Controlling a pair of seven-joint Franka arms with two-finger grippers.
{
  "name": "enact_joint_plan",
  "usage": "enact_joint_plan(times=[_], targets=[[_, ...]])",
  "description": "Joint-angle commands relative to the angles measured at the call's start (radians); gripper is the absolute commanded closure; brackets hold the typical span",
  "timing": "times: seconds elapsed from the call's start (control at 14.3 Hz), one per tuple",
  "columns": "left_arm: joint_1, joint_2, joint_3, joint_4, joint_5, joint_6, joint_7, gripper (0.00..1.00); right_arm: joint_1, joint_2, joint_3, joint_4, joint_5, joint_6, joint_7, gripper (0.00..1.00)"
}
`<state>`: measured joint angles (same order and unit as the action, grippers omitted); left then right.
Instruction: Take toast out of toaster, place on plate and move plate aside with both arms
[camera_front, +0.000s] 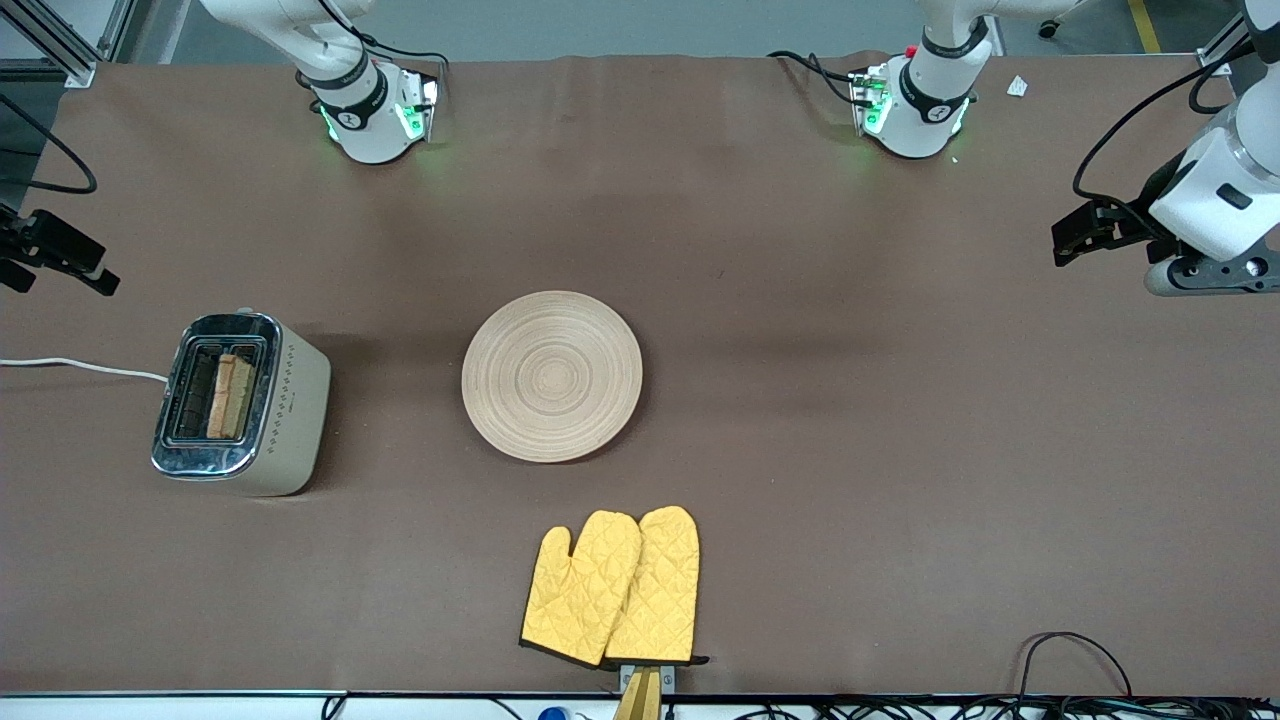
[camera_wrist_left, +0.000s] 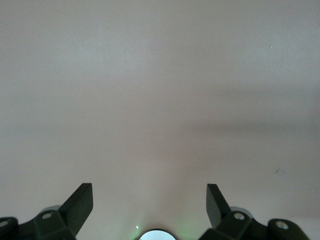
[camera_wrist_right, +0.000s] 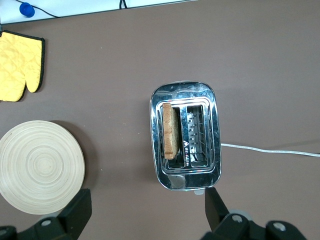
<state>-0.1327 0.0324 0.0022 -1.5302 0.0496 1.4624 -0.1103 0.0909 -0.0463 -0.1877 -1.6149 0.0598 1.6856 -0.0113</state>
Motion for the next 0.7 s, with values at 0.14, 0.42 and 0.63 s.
enact_joint_plan(times=[0.14,0.42,0.63], targets=[[0.004,0.015,-0.001,0.03,-0.011,-0.028,0.035,0.0,-0.005,-0.018,0.005,-0.014,-0.017,0.002,-0.012,0.0],[-0.001,0.015,-0.001,0.033,-0.005,-0.031,0.035,0.0,-0.005,-0.018,0.007,-0.014,-0.017,0.0,-0.01,0.0],[0.005,0.017,0.001,0.036,-0.011,-0.031,0.038,0.0,-0.003,-0.015,0.007,-0.02,-0.017,-0.017,-0.012,0.0]])
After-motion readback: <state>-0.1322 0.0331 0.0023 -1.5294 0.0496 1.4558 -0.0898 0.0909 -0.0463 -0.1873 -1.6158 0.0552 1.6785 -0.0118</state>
